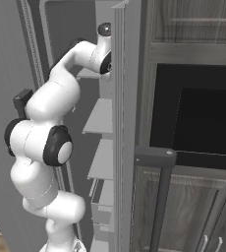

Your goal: Take the garlic and eggplant out of the freezer and place them in the tupperware container on the counter. Then put the tupperware containing the vegetables back in the freezer.

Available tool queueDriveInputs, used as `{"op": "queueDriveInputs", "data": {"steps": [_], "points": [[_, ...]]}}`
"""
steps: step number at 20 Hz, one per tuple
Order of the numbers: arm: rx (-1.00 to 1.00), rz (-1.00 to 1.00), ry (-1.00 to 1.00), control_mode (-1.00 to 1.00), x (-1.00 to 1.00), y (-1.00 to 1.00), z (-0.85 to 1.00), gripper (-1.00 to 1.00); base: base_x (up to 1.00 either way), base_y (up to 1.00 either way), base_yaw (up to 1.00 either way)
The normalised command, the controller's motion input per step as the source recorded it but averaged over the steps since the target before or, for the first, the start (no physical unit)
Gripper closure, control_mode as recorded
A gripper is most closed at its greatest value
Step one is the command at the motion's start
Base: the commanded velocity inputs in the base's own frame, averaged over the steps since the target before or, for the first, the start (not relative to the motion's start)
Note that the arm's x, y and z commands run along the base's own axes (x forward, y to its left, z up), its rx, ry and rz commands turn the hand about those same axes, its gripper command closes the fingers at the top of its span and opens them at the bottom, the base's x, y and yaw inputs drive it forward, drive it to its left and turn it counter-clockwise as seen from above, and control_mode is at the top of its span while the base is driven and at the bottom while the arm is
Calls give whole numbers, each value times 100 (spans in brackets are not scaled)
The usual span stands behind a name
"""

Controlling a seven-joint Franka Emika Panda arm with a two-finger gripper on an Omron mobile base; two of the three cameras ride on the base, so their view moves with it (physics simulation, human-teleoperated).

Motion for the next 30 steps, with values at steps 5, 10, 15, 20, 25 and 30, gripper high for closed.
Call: {"op": "queueDriveInputs", "data": {"steps": [5,10,15,20,25,30], "points": [[0,3,0,-100,59,0,0,100,0,0,0],[0,3,0,-100,47,0,-4,100,0,0,0],[0,3,0,-100,43,0,-15,-100,0,0,0],[0,3,0,-100,26,0,-15,-100,0,0,0],[0,4,0,-100,8,0,-7,-100,0,0,0],[0,4,-6,-100,-26,0,0,-100,0,0,0]]}}
